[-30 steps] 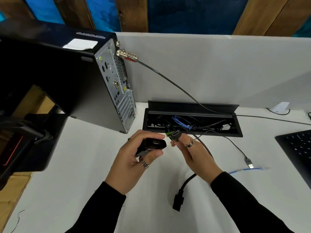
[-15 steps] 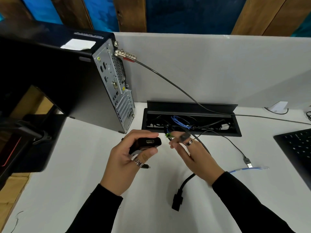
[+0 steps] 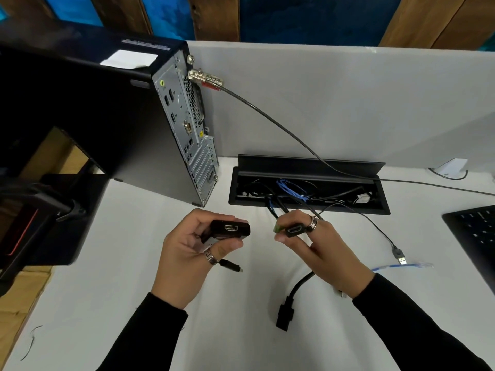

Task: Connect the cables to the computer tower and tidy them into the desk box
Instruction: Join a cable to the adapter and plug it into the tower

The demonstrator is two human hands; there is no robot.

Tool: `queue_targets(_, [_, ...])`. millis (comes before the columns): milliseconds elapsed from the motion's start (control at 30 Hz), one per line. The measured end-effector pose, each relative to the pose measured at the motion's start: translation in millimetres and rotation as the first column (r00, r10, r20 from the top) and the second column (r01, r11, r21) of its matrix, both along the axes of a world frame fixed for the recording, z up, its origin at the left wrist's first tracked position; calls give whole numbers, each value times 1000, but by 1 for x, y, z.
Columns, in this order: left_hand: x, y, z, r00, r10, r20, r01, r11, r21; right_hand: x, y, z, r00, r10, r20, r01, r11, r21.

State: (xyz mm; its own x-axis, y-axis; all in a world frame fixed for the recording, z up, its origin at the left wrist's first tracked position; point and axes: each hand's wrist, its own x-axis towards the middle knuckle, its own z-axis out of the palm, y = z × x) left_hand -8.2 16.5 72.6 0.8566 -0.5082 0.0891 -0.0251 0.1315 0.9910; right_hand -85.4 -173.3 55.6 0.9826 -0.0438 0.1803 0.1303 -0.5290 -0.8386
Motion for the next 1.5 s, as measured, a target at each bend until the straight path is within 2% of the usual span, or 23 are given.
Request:
queue_targets(167, [-1, 2, -4, 1000, -17, -24, 16, 1000, -15, 6, 6, 6, 998, 24, -54, -27, 998, -61])
queue_targets(300, [2, 2, -6, 1000, -16, -18, 16, 1000, -10, 6, 6, 11, 991, 64, -118, -65, 998, -8])
queue_targets(433, [6, 2, -8, 998, -2, -56, 2, 1000, -4, 7, 7, 13, 991, 32, -131, -32, 999, -2])
queue_targets(567, [12, 2, -10, 997, 15, -71, -10, 998, 66, 13, 6, 15, 994, 5, -109, -6, 1000, -13])
queue_targets(667, [17, 2, -13, 998, 15, -65, -7, 992, 125, 18, 4, 16, 995, -11, -98, 2, 996, -91])
queue_targets(1000, [33, -7, -8, 994, -36, 102, 0, 944, 331, 34, 3, 13, 998, -25, -60, 0, 923, -384])
queue_targets(1200, [43, -7, -16, 980, -57, 190, -22, 920, 392, 43, 2, 12, 999, -33, 10, 34, 876, -481])
queue_targets(1367, [46, -3, -20, 933, -145, 329, -36, 872, 488, 45, -2, 9, 1000, 19, -10, -21, 834, -552])
queue_targets(1500, [49, -3, -22, 911, -167, 377, -54, 858, 511, 46, -2, 7, 1000, 26, 0, -21, 805, -593])
